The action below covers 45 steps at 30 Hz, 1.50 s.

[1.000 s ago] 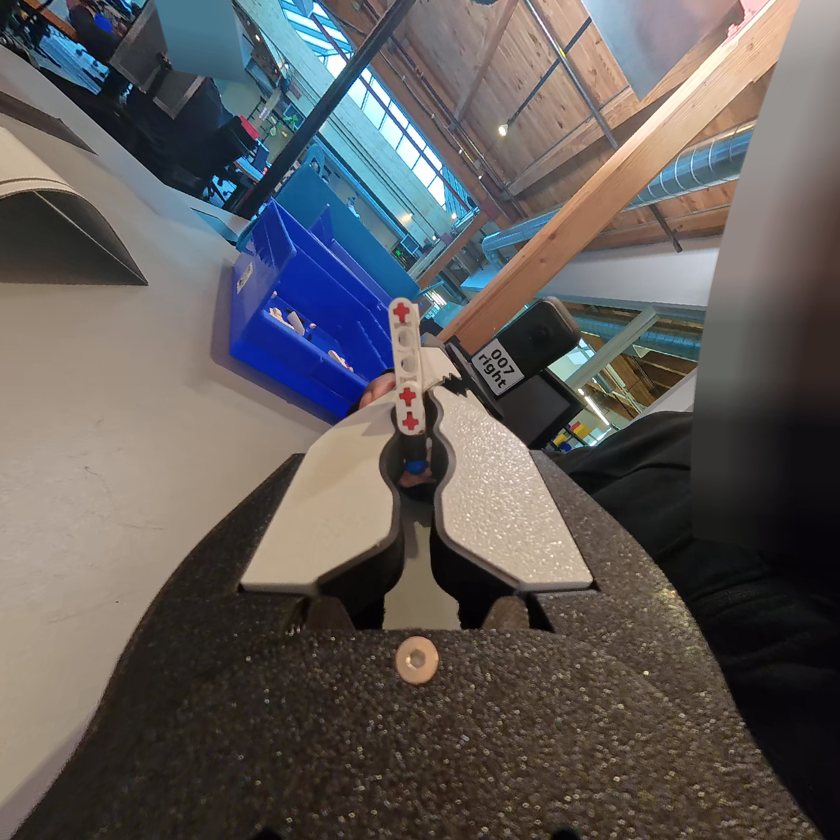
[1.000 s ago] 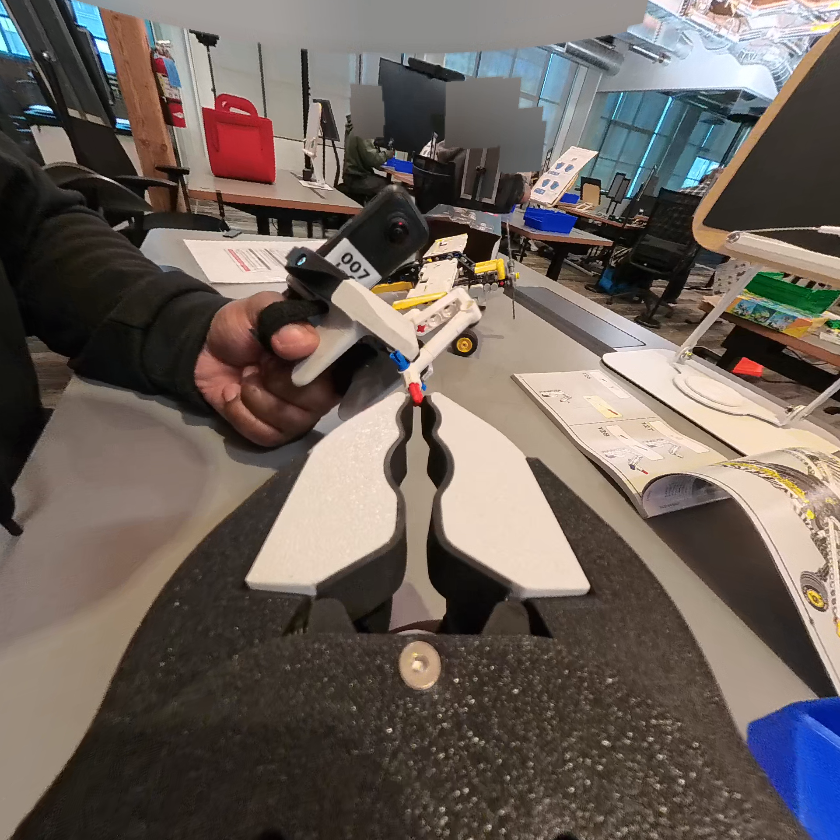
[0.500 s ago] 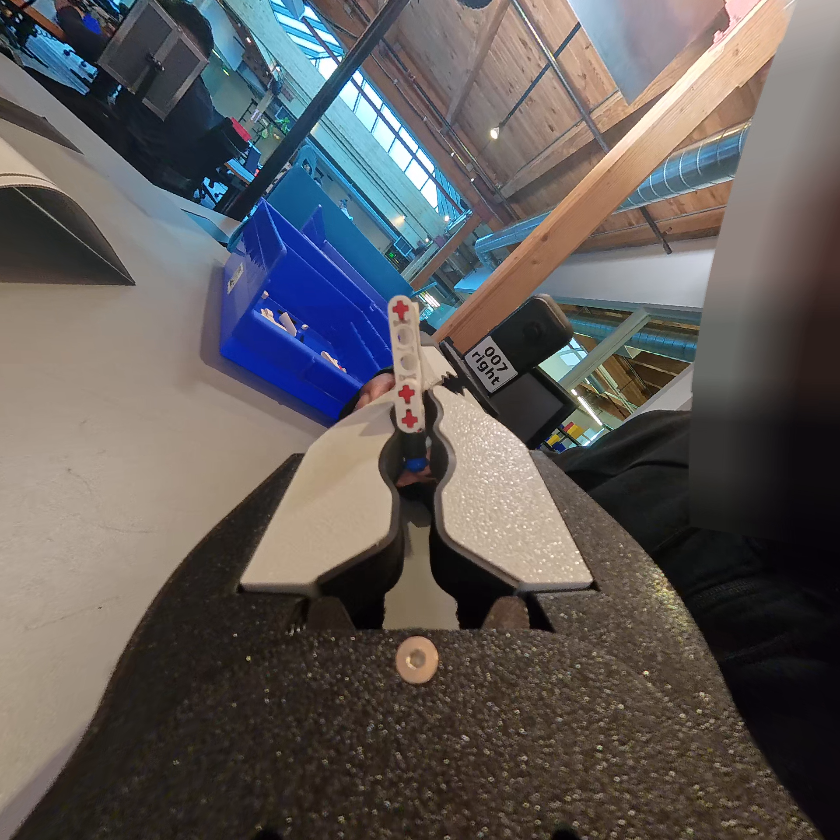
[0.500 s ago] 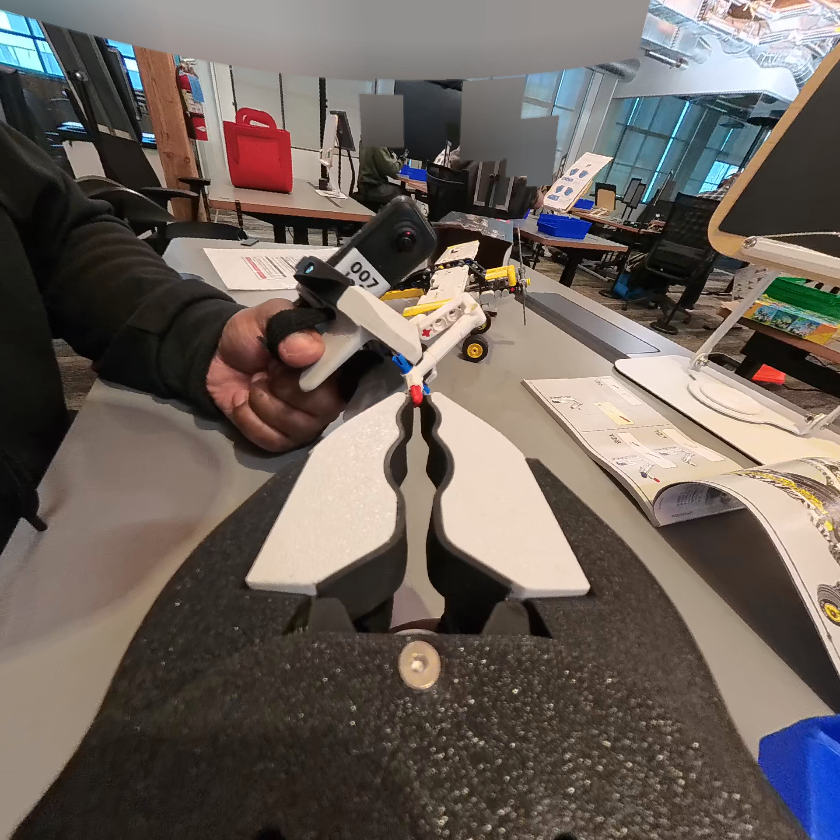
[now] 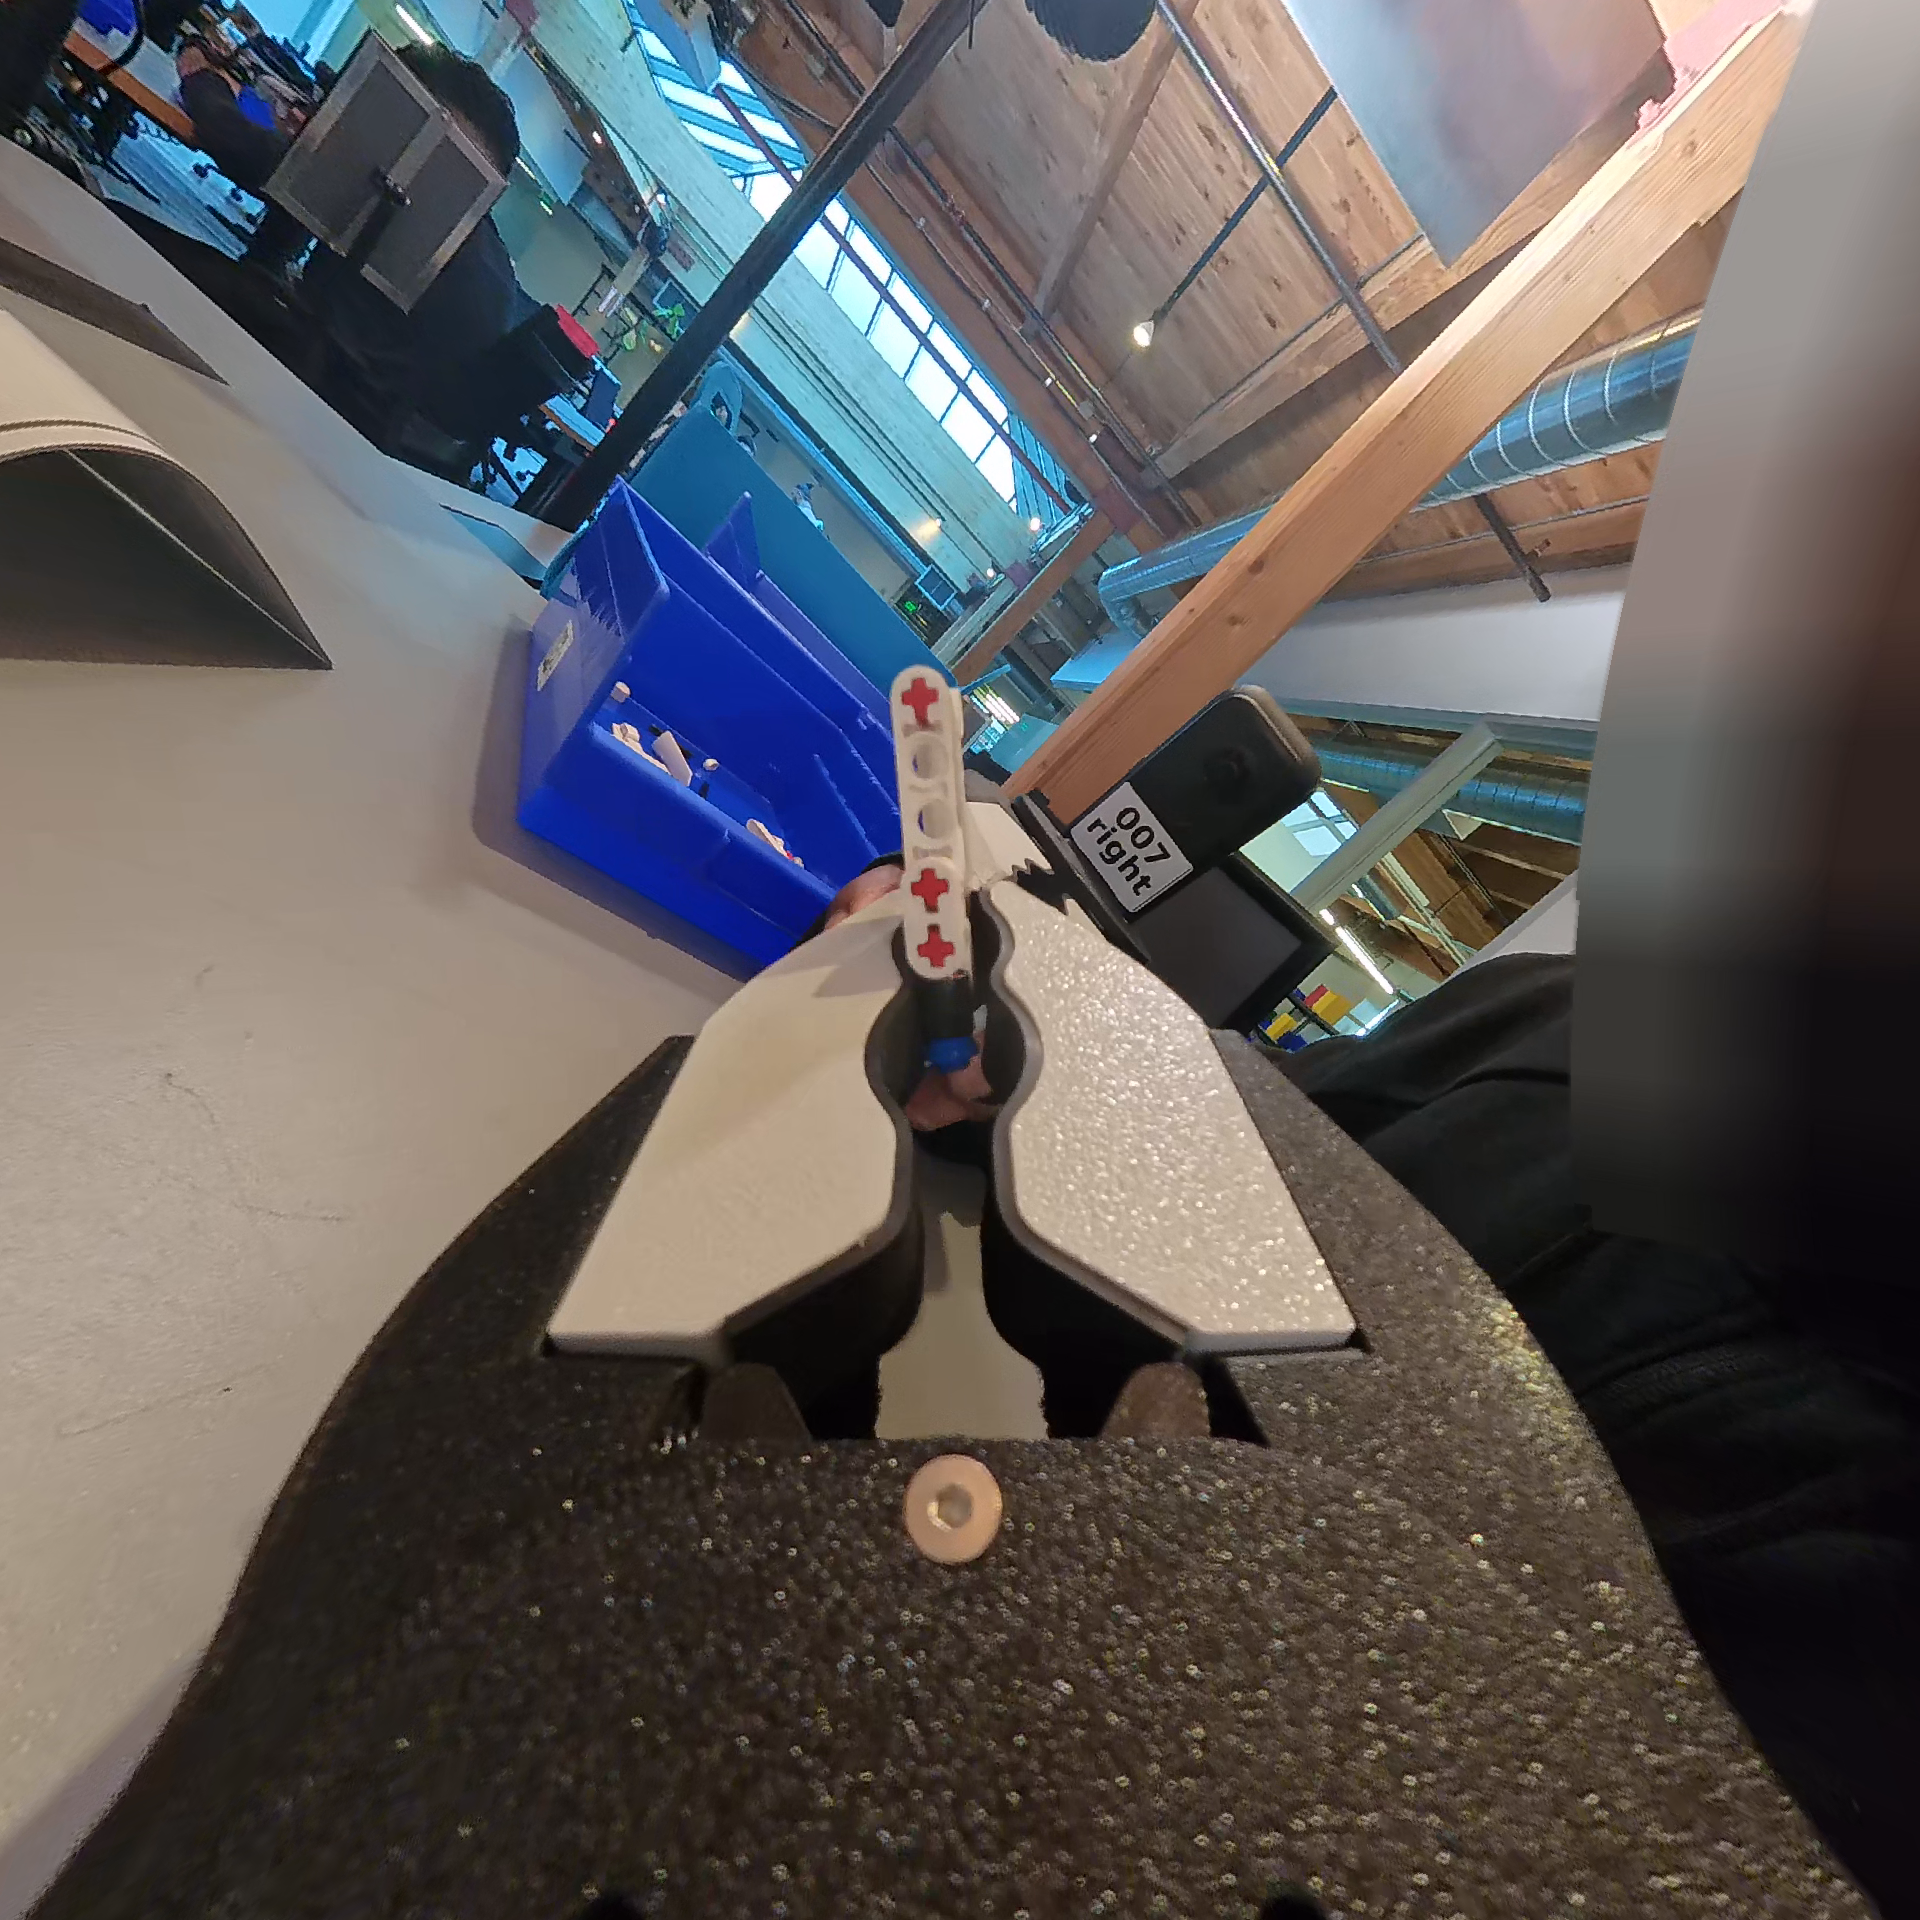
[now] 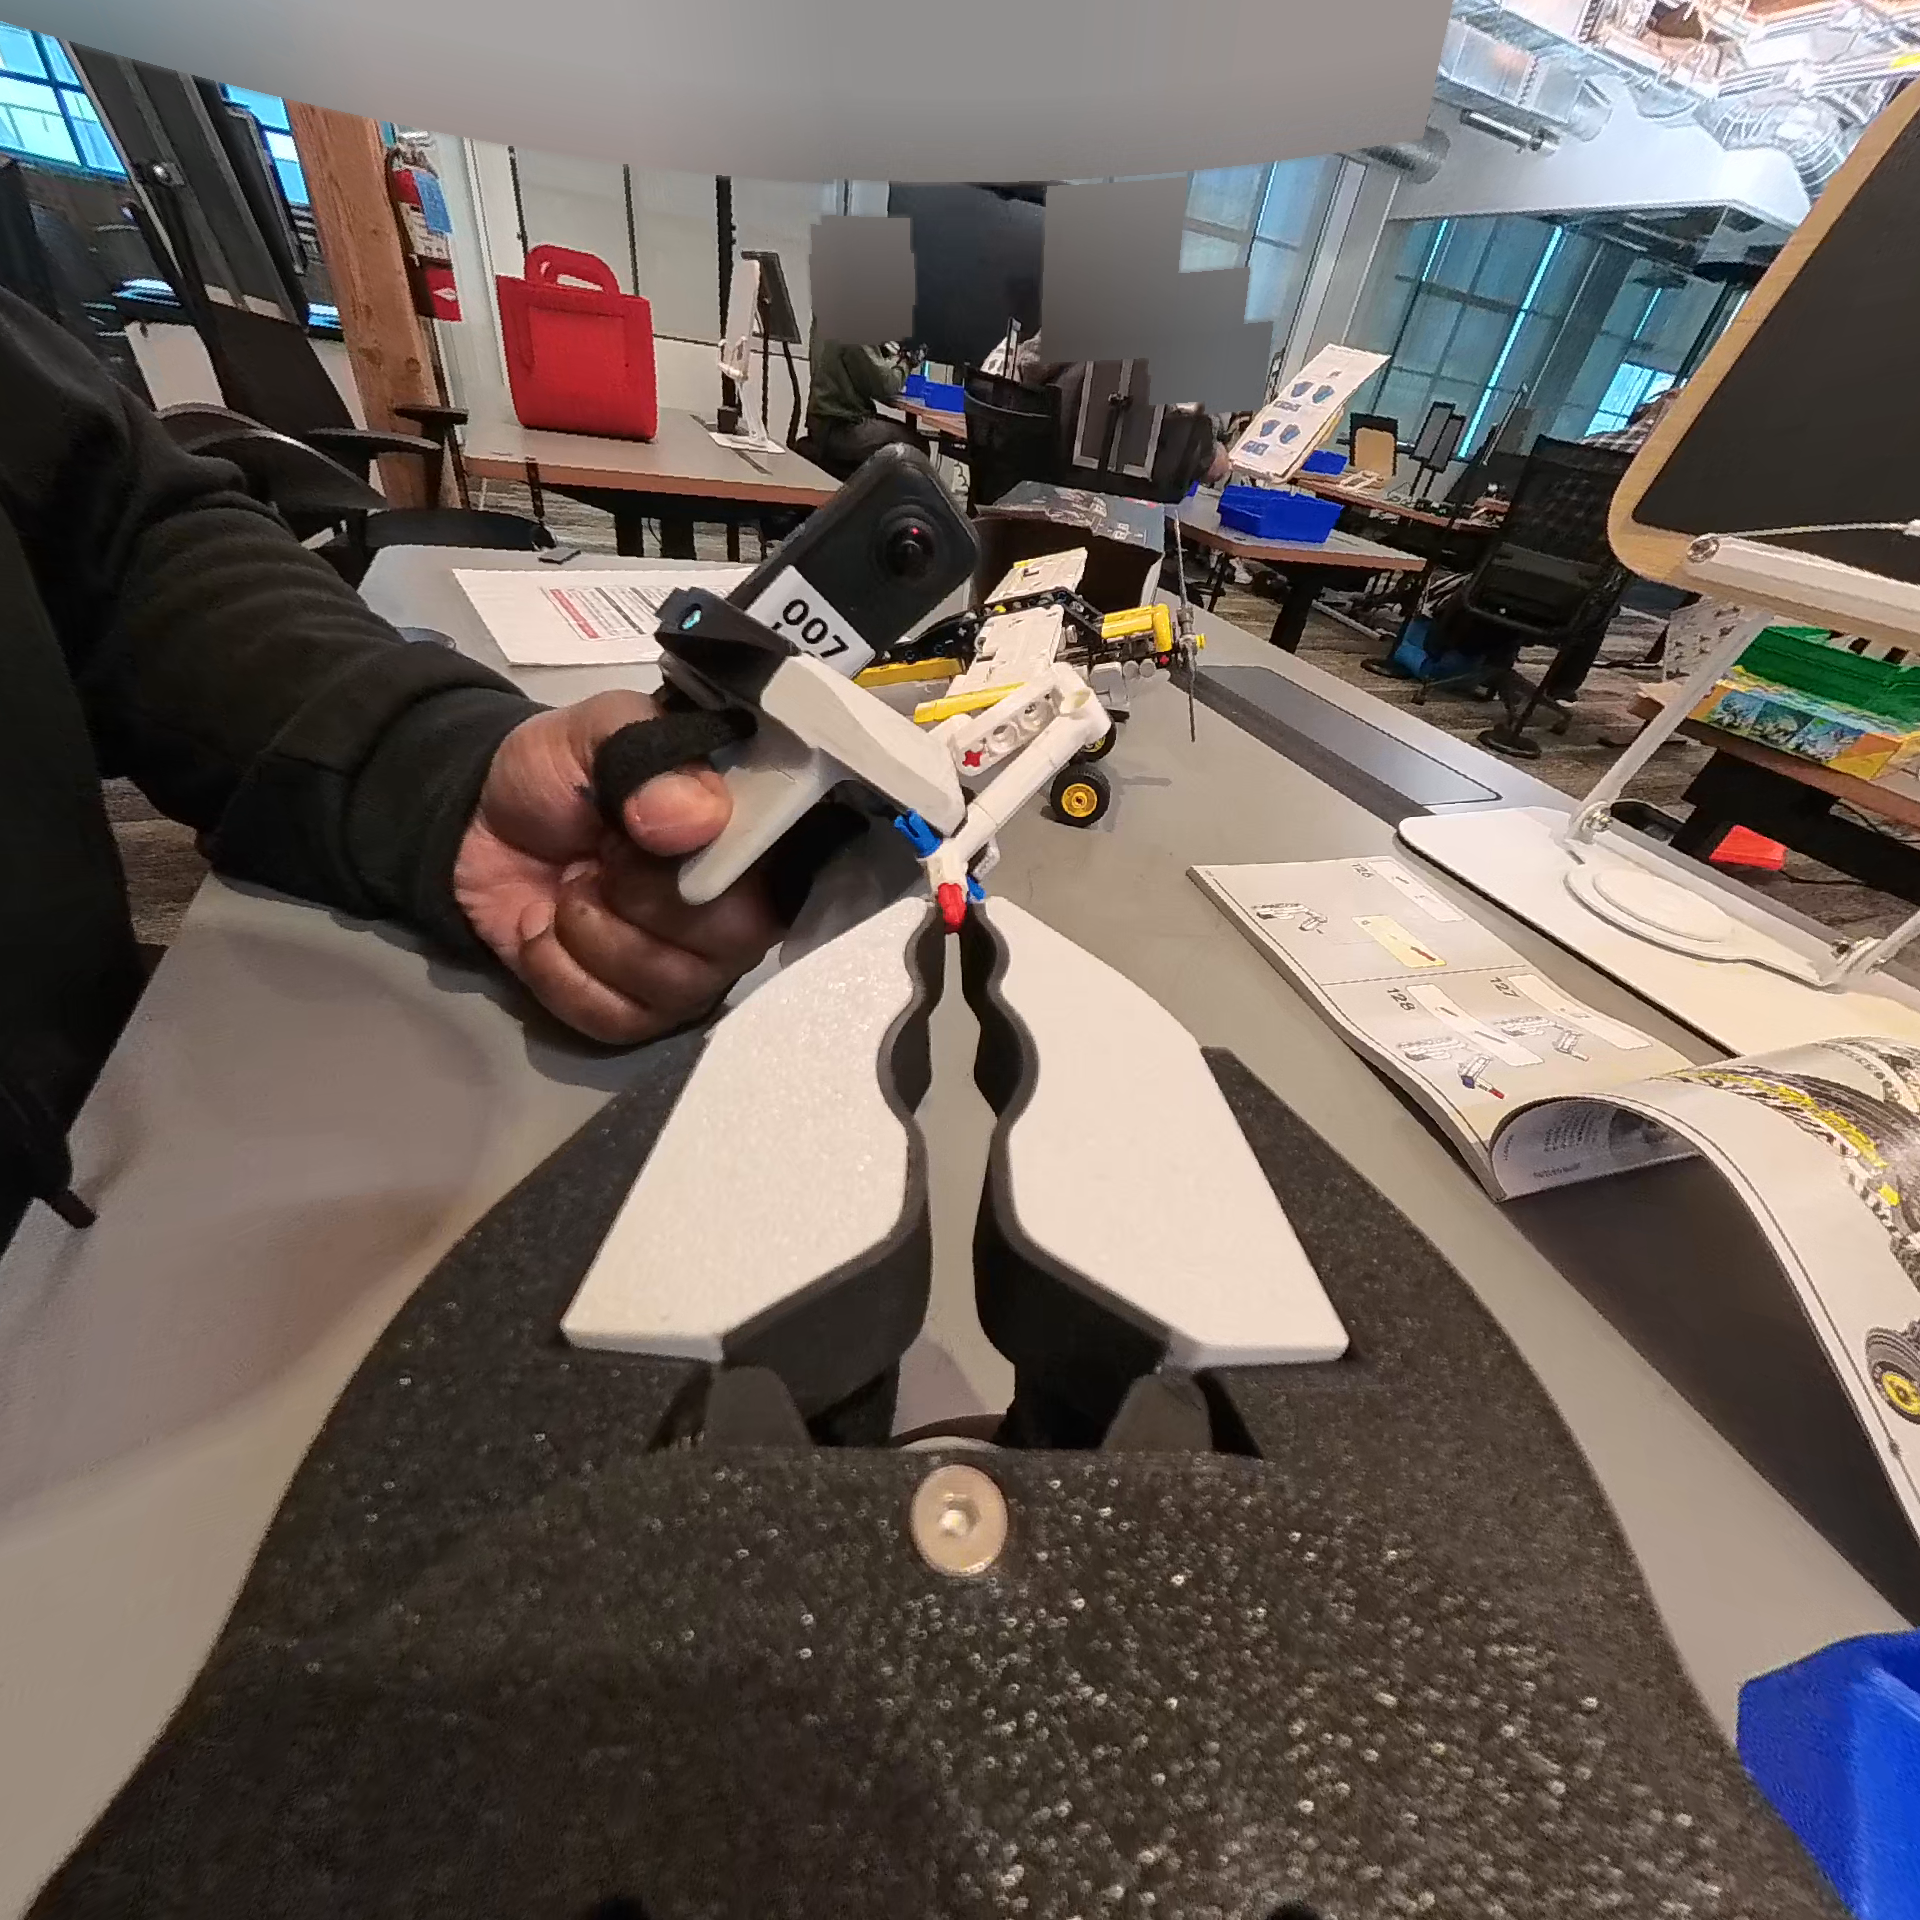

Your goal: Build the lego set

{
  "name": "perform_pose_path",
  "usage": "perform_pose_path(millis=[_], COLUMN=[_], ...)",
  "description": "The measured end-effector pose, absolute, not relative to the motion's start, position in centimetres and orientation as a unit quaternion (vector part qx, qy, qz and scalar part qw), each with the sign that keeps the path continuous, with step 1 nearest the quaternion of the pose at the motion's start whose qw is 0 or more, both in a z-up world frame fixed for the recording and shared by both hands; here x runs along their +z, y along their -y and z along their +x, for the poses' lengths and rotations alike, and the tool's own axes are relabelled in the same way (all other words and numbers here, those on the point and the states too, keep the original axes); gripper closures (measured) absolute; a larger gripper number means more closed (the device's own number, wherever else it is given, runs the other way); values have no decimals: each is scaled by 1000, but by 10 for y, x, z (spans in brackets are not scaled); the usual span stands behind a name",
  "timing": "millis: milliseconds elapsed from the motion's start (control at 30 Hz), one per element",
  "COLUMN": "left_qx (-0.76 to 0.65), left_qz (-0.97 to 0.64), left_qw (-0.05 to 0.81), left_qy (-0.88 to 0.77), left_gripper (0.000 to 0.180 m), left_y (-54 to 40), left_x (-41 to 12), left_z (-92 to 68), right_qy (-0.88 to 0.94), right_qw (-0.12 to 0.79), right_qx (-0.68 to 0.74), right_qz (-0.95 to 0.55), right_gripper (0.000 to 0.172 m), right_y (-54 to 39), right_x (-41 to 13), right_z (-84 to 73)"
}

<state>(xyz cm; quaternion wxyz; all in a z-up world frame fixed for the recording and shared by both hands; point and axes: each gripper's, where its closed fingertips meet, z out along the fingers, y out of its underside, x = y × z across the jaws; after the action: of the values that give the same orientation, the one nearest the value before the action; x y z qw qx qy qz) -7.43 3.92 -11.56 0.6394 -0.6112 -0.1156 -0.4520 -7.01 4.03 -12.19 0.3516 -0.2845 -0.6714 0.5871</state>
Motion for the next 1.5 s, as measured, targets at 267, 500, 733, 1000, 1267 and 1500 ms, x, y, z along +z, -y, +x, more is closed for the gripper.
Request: perform_pose_path(millis=[267, 500, 733, 1000, 1267, 1500], left_qx=[-451, -450, -446, -461, -515, -537], left_qz=[-608, -603, -599, -564, -501, -462], left_qw=[643, 646, 651, 661, 643, 654], left_qy=[118, 125, 132, 181, 264, 265], left_gripper=[173, 173, 173, 174, 174, 174], left_y=[-39, -39, -39, -43, -46, -42], left_x=[-115, -114, -114, -112, -114, -99], left_z=[-75, -77, -78, -92, -104, -102], right_qy=[674, 669, 666, 647, 637, 628], right_qw=[353, 364, 364, 383, 440, 498], right_qx=[584, 579, 581, 577, 543, 510], right_qz=[-284, -290, -295, -318, -325, -311], right_gripper=[169, 169, 169, 168, 150, 149], right_y=[-38, -39, -39, -44, -52, -48], right_x=[-124, -122, -122, -119, -117, -111], right_z=[-71, -73, -75, -85, -92, -94])
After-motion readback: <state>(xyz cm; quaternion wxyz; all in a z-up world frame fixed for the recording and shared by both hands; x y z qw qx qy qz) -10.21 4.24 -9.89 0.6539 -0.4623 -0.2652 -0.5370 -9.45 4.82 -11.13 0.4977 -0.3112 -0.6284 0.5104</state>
